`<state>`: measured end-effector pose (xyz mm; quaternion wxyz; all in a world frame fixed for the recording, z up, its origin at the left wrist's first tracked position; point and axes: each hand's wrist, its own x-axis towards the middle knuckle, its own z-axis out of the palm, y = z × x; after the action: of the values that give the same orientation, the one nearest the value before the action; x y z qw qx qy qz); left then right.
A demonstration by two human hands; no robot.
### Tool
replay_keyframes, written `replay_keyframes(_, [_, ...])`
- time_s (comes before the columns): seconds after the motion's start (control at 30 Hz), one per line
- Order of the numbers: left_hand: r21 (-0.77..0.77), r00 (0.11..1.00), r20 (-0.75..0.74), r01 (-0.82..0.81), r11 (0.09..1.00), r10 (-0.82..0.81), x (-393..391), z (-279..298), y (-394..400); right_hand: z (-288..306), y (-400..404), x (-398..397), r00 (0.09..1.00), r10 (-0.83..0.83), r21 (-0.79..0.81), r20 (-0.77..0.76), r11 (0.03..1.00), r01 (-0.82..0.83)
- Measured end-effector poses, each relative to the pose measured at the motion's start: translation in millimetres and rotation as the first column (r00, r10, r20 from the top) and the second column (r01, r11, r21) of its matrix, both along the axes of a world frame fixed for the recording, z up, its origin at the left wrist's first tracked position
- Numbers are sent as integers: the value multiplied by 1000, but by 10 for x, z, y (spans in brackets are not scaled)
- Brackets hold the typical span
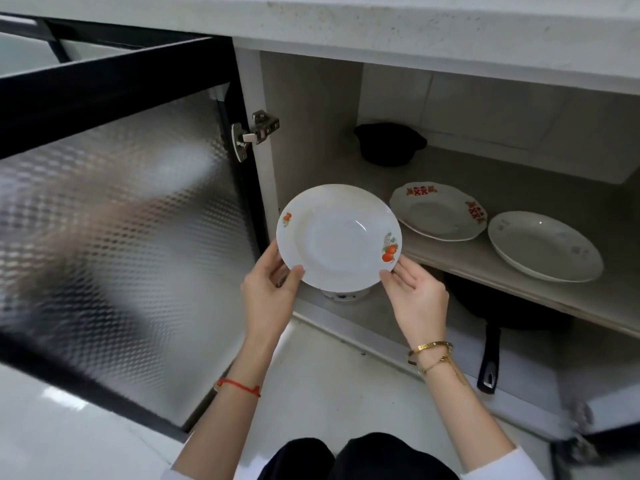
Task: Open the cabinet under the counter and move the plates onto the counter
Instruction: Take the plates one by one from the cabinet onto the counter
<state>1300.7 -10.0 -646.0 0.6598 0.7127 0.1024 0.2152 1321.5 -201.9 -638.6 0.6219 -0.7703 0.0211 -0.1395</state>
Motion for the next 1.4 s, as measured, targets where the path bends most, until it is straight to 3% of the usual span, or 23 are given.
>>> replay_keyframes(0.4, [-31,996,-52,-67,997,66,-539,-22,-69,-87,-37,-438,997,67,76,-30,995,-65])
replay_keyframes(0.6, [-96,986,-152,-82,992,67,-697,249,-51,264,-14,-550,991,91,65,-96,994,-85])
replay_keyframes(1.07, [-141,941,-293,-215,966,167,-1418,2517,-62,2381,98,-1150,957,120,32,-265,993,-116])
replay_keyframes(1.4, [-151,967,-243,-121,981,82,-951,4230,-104,4133,10,-739,973,100,101,-208,992,-80])
